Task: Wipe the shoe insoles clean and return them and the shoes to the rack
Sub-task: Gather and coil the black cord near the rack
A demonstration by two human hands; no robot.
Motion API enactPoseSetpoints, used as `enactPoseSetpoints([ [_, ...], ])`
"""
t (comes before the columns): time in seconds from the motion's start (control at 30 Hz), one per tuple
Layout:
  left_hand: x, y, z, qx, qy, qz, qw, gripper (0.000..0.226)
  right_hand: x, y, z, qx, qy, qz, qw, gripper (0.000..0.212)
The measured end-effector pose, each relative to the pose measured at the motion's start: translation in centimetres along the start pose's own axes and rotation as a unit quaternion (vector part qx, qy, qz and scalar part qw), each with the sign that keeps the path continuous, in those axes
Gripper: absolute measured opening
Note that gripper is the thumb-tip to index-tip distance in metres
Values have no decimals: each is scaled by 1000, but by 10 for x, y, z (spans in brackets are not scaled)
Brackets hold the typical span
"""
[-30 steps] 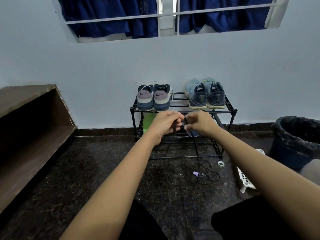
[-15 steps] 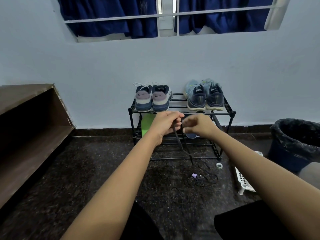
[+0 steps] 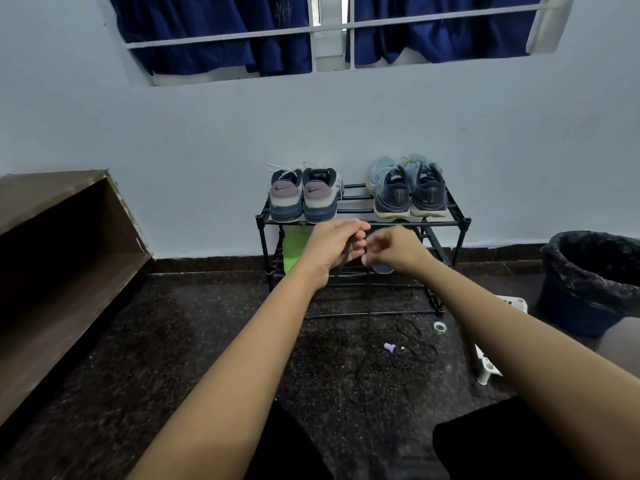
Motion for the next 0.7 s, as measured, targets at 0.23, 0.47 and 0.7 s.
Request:
enactPoseSetpoints([
  [0.23,0,2,1,-2,-2,-3,1000,19,11,-1,-11,5,-21,63,998,7],
  [0.47,8,4,5,-7,0,5,1000,16,6,0,-12,11,-58,14,998,12],
  [0.7,5,2,3,-5,28,-5,1000,17,19,3,-27,32,-138,73,987,22],
])
Point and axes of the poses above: each hand's wrist, its own y-axis away from the middle knuckle, its own x-axis out of the back of the hand, z = x × y, the point moved 9 cm from there along -y, towards the middle knuckle, and after that the axes turned 6 degrees about y, right-handed, at the moved point
